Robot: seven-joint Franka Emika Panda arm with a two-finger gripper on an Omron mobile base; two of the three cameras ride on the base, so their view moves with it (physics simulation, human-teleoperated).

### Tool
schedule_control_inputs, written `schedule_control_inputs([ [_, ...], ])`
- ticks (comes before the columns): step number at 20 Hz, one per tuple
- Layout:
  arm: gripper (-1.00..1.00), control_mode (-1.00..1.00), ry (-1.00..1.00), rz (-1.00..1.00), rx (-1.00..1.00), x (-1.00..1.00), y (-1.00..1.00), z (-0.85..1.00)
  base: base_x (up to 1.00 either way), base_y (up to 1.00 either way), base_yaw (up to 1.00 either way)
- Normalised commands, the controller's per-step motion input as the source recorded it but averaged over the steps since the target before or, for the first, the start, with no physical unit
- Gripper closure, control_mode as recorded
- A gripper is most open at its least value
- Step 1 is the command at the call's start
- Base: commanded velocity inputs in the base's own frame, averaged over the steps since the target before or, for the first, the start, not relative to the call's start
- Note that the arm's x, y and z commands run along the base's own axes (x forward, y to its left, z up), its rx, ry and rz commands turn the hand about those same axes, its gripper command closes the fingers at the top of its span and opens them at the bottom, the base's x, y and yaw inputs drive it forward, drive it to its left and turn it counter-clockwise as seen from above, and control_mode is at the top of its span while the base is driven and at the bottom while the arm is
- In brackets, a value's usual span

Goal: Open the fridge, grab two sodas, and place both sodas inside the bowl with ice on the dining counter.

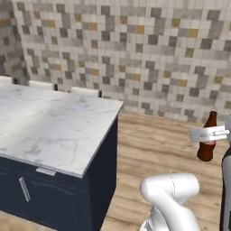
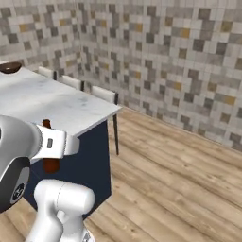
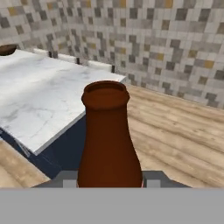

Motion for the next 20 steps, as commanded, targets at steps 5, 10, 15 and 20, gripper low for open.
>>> schedule_control_inputs([
  [5, 1.00, 1.00, 0.00, 0.00, 0.00, 0.00, 0.00, 0.00, 1.00, -0.73, 0.21],
  [10, 1.00, 1.00, 0.00, 0.00, 0.00, 0.00, 0.00, 0.00, 1.00, -0.68, 0.23],
  [15, 1.00, 1.00, 0.00, 0.00, 0.00, 0.00, 0.00, 0.00, 0.99, -0.60, 0.25],
  [20, 1.00, 1.00, 0.00, 0.00, 0.00, 0.00, 0.00, 0.00, 1.00, -0.64, 0.28],
])
